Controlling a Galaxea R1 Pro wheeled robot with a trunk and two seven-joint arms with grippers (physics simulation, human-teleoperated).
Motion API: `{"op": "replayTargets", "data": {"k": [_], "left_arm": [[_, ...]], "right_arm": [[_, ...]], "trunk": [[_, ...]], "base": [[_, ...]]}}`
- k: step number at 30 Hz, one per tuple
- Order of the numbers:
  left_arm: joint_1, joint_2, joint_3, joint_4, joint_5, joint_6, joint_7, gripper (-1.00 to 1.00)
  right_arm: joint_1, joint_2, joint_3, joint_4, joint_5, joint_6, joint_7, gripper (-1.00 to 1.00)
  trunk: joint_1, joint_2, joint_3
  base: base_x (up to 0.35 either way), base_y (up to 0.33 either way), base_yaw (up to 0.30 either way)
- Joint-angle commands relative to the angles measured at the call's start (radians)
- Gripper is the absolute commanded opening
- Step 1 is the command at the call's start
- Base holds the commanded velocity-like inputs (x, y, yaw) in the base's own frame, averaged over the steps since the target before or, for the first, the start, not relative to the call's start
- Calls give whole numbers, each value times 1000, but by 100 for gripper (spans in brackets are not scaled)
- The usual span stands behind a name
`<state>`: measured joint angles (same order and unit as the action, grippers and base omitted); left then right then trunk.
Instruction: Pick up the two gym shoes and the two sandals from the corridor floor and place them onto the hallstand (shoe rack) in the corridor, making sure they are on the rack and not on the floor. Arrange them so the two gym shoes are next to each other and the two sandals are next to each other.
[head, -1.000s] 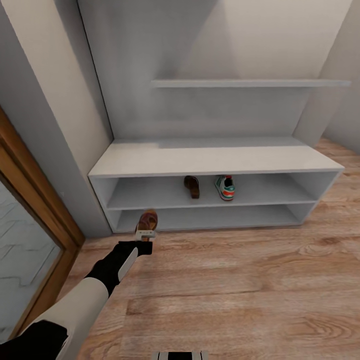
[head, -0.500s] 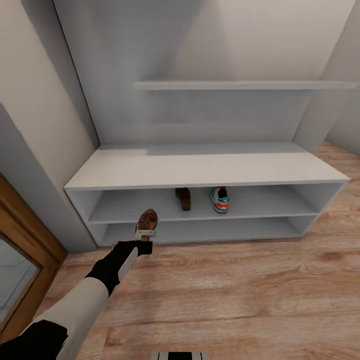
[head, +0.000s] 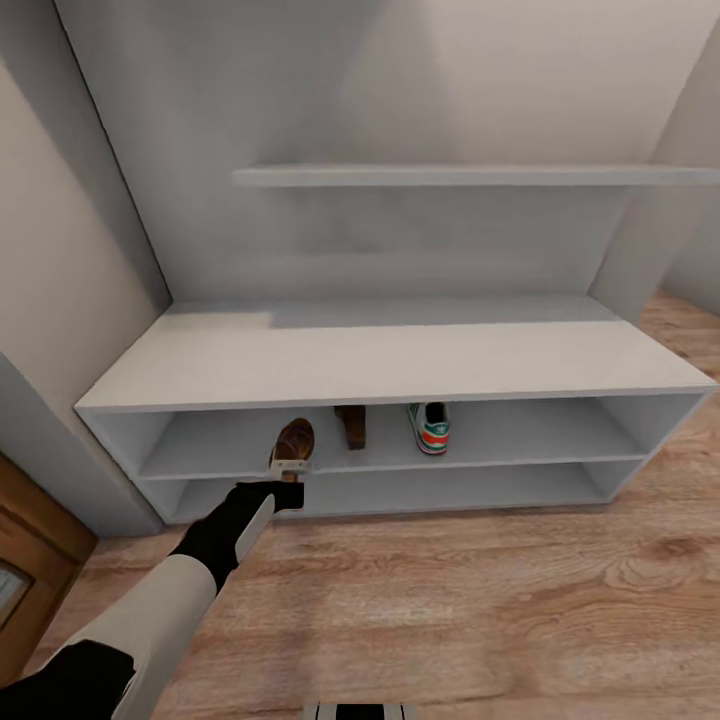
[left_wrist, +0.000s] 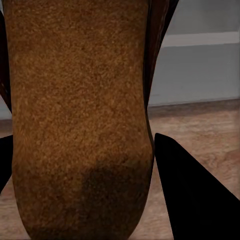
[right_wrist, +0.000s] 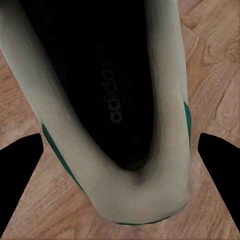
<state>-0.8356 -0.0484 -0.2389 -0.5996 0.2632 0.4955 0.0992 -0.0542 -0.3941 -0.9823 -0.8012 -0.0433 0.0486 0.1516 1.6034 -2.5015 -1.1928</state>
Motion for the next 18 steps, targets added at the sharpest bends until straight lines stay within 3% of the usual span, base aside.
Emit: {"op": "replayTargets", "data": {"k": [1, 6, 13, 18], "left_arm": [[0, 1, -5, -2, 8, 5, 8, -100], [0, 0, -8, -2, 8, 5, 7, -100], [0, 1, -7, -2, 8, 5, 8, -100], [0, 0, -5, -2, 8, 5, 8, -100]], "right_arm": [[-1, 0, -4, -1, -5, 5, 8, -100], [-1, 0, -4, -1, -4, 5, 8, -100], [-1, 1, -4, -1, -5, 5, 8, -100], [-1, 0, -4, -1, -5, 5, 8, -100]], "trunk": [[0, 0, -1], [0, 0, -1], [0, 0, -1], [0, 0, -1]], "base": [[157, -27, 0], [66, -14, 0], [210, -79, 0], [35, -8, 0]]}}
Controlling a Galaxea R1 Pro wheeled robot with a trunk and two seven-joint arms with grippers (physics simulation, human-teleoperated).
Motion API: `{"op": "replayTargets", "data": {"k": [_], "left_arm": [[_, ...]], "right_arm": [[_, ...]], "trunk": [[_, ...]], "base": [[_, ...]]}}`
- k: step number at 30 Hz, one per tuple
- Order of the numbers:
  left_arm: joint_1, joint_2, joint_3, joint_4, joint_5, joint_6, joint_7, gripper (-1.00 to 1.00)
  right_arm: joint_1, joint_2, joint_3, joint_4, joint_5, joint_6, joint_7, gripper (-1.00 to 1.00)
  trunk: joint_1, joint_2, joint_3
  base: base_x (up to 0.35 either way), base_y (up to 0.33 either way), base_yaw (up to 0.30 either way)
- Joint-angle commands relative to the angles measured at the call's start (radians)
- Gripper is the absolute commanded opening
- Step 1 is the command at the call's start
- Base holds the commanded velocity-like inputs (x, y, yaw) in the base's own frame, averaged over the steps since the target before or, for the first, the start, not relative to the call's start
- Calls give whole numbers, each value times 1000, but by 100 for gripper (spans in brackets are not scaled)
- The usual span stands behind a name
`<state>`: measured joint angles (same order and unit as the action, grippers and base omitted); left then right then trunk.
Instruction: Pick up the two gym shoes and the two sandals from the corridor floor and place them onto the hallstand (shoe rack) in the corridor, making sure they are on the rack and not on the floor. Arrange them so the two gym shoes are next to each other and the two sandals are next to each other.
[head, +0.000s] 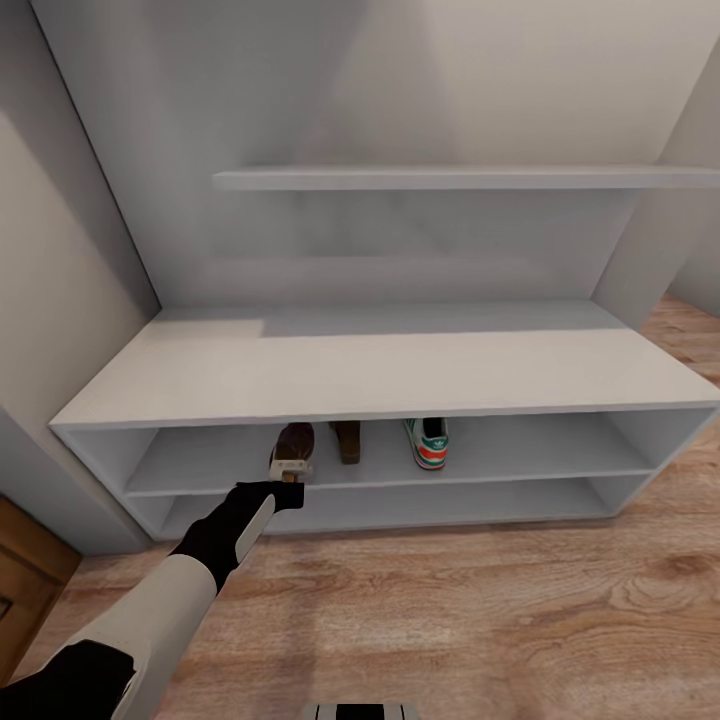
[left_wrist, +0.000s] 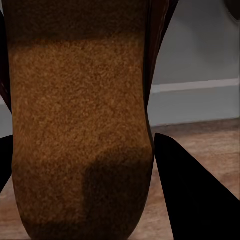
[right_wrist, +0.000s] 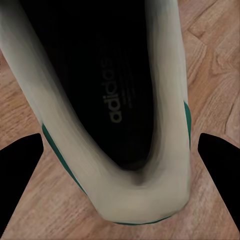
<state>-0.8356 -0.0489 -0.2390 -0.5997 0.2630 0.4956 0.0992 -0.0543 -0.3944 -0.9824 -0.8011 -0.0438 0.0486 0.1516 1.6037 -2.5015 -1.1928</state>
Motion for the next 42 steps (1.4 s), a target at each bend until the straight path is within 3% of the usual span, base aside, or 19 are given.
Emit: {"op": "replayTargets", "data": {"k": [1, 22, 42], "left_arm": [[0, 1, -5, -2, 8, 4, 8, -100], [0, 1, -4, -2, 8, 4, 8, -100], [0, 0, 0, -2, 9, -1, 8, -100]], "right_arm": [[-1, 0, -4, -1, -4, 5, 8, -100], [-1, 1, -4, -1, -5, 5, 8, -100], [-1, 2, -4, -1, -4, 5, 8, -100]], "trunk": [[0, 0, -1], [0, 0, -1], [0, 0, -1]], "base": [[80, -10, 0], [146, -39, 0], [55, 0, 0]]}}
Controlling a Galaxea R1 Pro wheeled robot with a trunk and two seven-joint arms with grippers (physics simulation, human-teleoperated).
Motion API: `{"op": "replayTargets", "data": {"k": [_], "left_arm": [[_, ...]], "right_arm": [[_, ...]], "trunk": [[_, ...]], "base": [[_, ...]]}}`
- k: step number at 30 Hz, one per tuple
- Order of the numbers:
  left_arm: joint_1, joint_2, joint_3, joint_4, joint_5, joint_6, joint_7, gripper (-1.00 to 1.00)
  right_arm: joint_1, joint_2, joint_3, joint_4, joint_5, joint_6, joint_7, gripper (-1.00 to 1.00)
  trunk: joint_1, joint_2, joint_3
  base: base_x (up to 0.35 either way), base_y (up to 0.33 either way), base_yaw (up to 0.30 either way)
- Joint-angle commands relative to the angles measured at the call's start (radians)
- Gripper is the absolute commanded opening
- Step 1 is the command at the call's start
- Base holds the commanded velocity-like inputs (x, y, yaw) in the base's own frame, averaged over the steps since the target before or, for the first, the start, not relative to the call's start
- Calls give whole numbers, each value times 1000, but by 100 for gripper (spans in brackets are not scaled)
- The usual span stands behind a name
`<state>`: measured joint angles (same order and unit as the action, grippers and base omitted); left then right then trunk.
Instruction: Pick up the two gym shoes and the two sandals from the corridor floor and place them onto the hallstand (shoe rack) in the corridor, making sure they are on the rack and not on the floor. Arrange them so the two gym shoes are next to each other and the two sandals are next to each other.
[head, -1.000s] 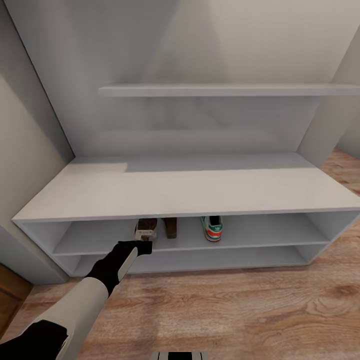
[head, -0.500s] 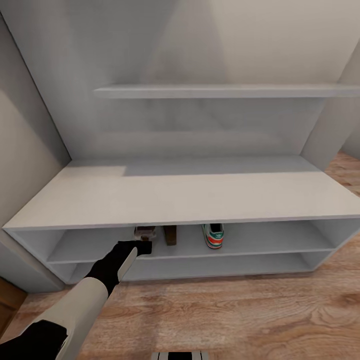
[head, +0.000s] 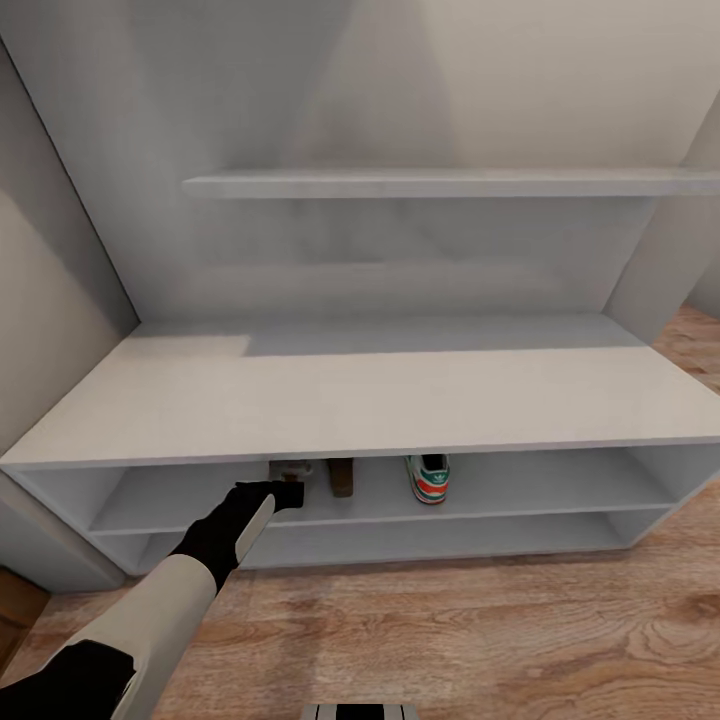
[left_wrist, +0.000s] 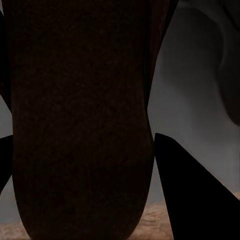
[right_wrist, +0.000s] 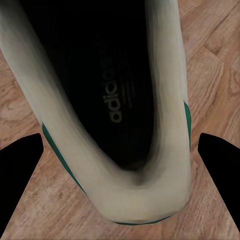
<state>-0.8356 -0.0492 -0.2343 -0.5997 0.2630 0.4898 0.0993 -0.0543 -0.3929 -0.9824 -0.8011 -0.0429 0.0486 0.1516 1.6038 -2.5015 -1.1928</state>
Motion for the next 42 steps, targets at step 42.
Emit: {"op": "replayTargets", "data": {"k": [42], "left_arm": [[135, 20, -11, -1, 7, -221, -4, 100]], "right_arm": [[-1, 2, -2, 0, -5, 5, 8, -100]], "trunk": [[0, 0, -1]], "base": [[-198, 0, 0]]}}
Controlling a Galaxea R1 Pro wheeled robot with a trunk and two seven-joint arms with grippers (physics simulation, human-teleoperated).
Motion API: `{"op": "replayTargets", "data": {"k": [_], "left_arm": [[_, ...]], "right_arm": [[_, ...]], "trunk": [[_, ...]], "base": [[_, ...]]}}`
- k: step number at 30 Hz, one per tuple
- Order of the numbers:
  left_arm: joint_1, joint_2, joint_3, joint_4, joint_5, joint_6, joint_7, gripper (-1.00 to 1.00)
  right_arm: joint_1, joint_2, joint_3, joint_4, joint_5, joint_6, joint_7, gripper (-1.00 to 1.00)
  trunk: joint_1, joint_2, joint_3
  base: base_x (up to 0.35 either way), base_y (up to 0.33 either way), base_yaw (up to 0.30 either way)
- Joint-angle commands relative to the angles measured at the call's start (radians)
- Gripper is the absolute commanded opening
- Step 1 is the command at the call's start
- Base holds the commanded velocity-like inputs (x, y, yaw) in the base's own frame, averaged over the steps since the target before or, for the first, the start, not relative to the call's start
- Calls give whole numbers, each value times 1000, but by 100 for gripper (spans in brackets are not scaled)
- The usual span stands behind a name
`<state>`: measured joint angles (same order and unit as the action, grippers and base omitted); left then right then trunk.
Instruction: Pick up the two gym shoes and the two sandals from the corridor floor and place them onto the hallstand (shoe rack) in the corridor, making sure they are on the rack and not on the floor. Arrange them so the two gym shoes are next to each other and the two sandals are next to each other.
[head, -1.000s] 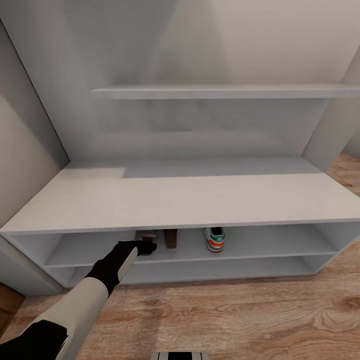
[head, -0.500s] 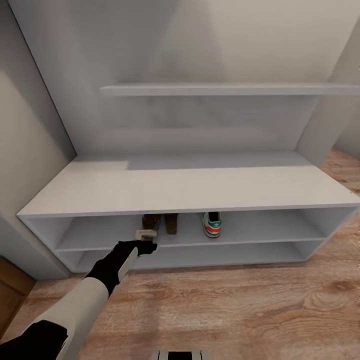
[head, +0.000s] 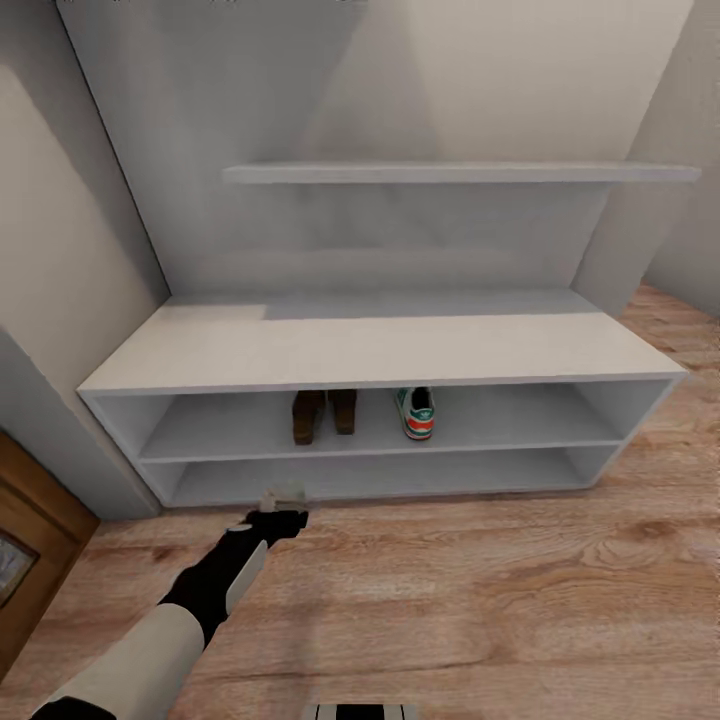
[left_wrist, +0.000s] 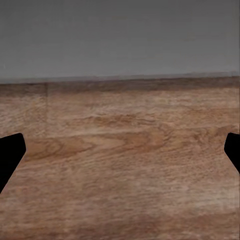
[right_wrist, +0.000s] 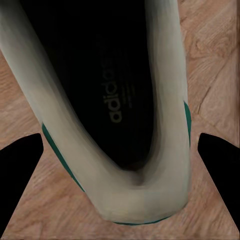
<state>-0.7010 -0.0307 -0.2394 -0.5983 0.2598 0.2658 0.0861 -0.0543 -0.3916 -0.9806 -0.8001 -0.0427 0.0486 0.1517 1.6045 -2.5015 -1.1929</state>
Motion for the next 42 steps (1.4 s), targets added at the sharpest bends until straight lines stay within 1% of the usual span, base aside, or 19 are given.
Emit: {"op": "replayTargets", "data": {"k": [1, 4, 5, 7, 10, 11, 12, 17, 18, 19, 20, 21, 23, 24, 26, 30, 34, 37, 42], "left_arm": [[25, 9, -6, -2, 11, -26, 7, 100], [72, 27, -6, -3, 13, -76, 0, 100], [95, 39, -6, -3, 13, -103, -12, 100], [153, 74, -5, -1, 19, -187, -79, 100], [196, 103, -3, 0, 22, -255, -149, 100], [240, 142, -2, 0, 24, -315, -235, 100], [256, 160, -2, 0, 24, -327, -269, 100], [296, 212, -1, 1, 25, -345, -373, 100], [309, 232, 2, 3, 25, -352, -417, 100], [315, 241, 5, 4, 25, -357, -438, 100], [337, 279, 38, 25, 23, -432, -540, 100], [349, 284, 50, 46, 24, -468, -561, 100], [361, 288, 61, 75, 25, -506, -574, 100], [369, 289, 70, 107, 25, -543, -583, 100], [374, 289, 75, 139, 26, -578, -589, 100], [384, 290, 83, 244, 27, -677, -600, 100], [387, 291, 86, 279, 27, -704, -602, 100], [387, 291, 86, 280, 27, -706, -602, 100], [387, 286, 86, 272, 26, -708, -602, 100]], "right_arm": [[-1, 0, -4, -1, -5, 5, 8, -100], [-1, 0, -4, -1, -5, 5, 8, -100], [-1, 0, -4, -1, -5, 5, 8, -100], [-1, 4, -4, -2, -5, 5, 8, -100], [-1, 5, -4, -2, -5, 5, 8, -100], [-1, 8, -4, -2, -5, 5, 8, -100], [-1, 9, -4, -2, -5, 5, 9, -100], [-1, 11, -4, -2, -5, 3, 9, -100], [-1, 11, -4, -2, -5, 2, 9, -100], [-1, 12, -4, -2, -5, 2, 9, -100], [-1, 12, -4, -3, -5, -1, 10, -100], [-1, 13, -4, -3, -5, -1, 11, -100], [-1, 13, -4, -3, -5, -1, 11, -100], [-1, 13, -4, -3, -5, -1, 11, -100], [-1, 13, -4, -3, -6, -1, 11, -100], [-1, 14, -3, -8, -7, -1, 10, -100], [-1, 14, -4, -16, -8, -2, 11, -100], [-1, 14, -4, -16, -7, -2, 10, -100], [-1, 15, -3, -11, -6, -3, 9, -100]], "trunk": [[-1, 0, -1], [-1, 0, -1], [-1, 0, -1], [-1, 0, -1], [-1, 0, -1], [-1, 0, -1], [-1, 0, -1], [-1, 0, -1], [-1, 0, -1], [-1, 0, -1], [-1, 0, -1], [-1, 0, -1], [-1, 0, -1], [-1, 0, -1], [-1, 0, -1], [-1, 0, -1], [-1, 0, -1], [-1, 0, -1], [-1, 0, -1]], "base": [[-325, 0, 0], [-329, 0, 0], [-332, 0, 0], [-333, 0, 0], [-276, 0, 0], [-74, 0, 0], [-48, 0, 0], [-26, 0, 0], [-10, 0, 0], [-8, 0, 0], [-2, 0, 0], [-1, 0, 0], [-1, 0, 0], [0, 0, 0], [0, 0, 0], [0, 0, 0], [0, 0, 0], [0, 0, 0], [0, -262, 0]]}}
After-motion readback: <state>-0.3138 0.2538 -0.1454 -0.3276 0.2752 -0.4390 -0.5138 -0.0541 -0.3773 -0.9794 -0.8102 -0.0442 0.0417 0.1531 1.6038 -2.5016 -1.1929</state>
